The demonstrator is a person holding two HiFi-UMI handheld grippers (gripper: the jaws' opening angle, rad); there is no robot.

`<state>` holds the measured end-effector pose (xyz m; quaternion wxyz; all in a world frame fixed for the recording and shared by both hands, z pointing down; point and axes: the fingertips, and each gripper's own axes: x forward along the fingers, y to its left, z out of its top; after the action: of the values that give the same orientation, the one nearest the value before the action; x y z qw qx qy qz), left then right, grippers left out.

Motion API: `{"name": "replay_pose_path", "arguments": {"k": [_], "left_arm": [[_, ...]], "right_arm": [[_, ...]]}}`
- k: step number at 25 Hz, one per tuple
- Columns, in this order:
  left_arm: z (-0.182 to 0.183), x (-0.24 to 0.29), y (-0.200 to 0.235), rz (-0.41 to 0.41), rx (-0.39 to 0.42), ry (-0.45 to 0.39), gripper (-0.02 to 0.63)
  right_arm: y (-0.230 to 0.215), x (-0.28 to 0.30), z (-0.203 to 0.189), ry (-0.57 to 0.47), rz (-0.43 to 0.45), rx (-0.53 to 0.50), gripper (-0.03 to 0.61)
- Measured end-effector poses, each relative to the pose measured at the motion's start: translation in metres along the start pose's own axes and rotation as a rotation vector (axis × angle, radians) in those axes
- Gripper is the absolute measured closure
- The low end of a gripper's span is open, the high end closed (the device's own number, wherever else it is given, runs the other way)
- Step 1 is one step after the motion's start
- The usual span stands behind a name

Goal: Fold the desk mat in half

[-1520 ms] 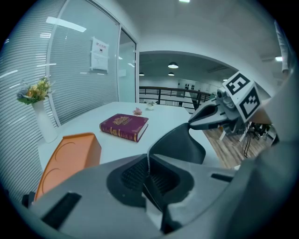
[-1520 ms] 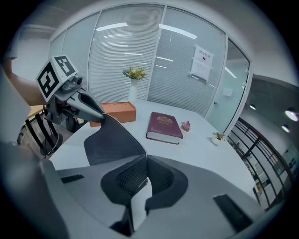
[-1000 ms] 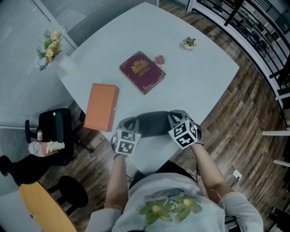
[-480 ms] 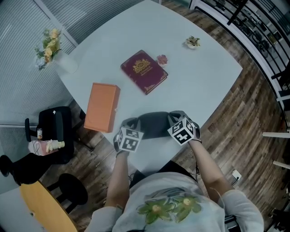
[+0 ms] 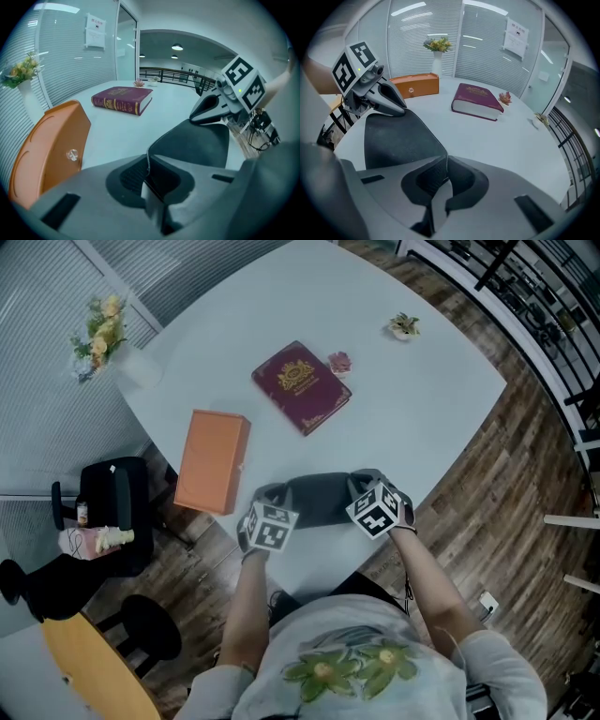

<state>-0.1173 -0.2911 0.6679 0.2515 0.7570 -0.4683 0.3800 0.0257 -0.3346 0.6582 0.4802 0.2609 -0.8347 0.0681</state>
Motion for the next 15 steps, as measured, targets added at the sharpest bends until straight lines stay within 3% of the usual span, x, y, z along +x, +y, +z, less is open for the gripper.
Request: {"name": "replay_pose_path", "arguments": {"k": [8, 15], "left_arm": [[0.002, 0.003, 0.006, 0.027, -0.084, -0.130, 0.594], [-0.004, -0.005, 0.019, 0.015, -0.289, -0.091, 0.499]], "right_arm": [[-0.003, 0.004, -0.001, -0.035, 0.024, 0.093, 0.549], [-0.002, 0.003, 0.001, -0.018, 0.093, 0.199, 0.540]]}}
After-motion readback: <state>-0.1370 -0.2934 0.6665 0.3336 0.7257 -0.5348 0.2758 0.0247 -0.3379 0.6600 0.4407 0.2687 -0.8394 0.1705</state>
